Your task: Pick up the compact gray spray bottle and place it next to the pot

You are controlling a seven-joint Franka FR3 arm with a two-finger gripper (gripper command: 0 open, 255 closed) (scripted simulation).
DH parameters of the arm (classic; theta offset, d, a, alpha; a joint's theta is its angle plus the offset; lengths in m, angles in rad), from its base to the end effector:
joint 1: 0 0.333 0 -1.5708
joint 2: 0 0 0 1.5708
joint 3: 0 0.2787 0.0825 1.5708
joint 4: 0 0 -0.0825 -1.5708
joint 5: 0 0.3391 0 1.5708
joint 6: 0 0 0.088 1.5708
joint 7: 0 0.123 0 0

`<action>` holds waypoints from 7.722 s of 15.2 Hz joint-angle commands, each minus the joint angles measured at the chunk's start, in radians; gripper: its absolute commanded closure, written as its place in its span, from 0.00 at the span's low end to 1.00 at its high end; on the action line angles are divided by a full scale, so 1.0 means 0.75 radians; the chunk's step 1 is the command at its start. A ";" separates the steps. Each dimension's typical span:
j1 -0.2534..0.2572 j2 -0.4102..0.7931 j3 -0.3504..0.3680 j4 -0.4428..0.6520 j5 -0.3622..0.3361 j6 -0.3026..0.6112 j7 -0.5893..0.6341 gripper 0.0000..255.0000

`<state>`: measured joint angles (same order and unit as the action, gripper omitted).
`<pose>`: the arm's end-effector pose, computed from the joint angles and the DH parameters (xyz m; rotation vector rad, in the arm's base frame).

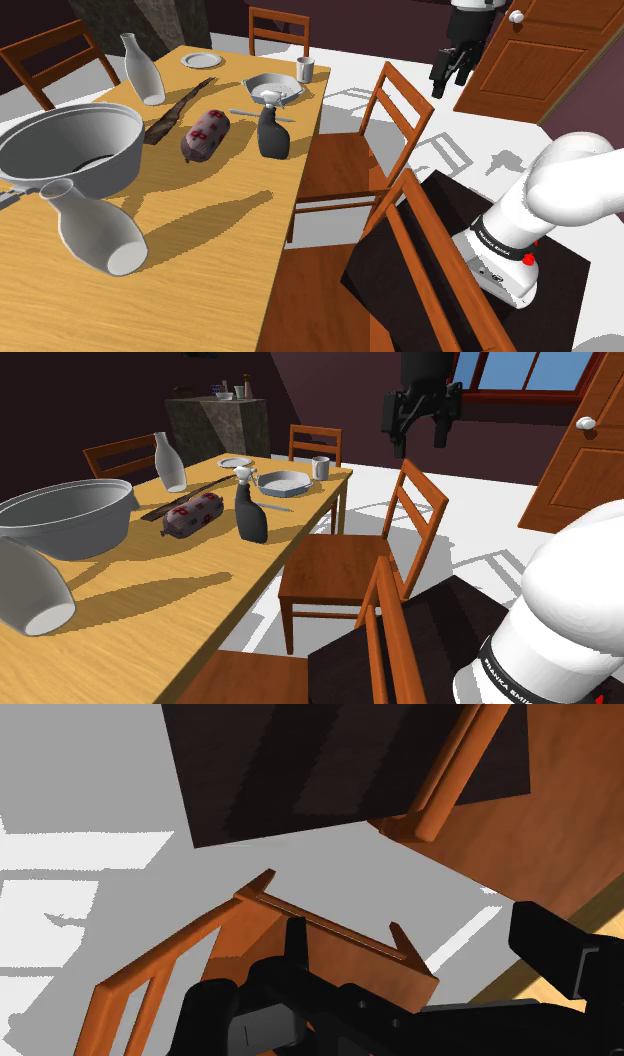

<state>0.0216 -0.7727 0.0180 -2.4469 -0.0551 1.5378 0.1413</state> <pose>0.2808 0.0049 0.5036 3.0515 -0.1615 -0.1990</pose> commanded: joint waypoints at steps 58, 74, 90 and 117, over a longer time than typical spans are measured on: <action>0.380 1.468 0.041 0.431 1.018 1.841 -1.483 1.00; 0.456 1.312 -0.073 0.436 0.815 1.684 -1.275 1.00; 0.487 1.154 -0.139 0.521 0.602 1.454 -1.066 1.00; 0.480 1.035 -0.163 0.855 0.425 1.016 -0.870 1.00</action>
<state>0.3813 0.0050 -0.1047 -1.8178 0.2678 2.3134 -0.5171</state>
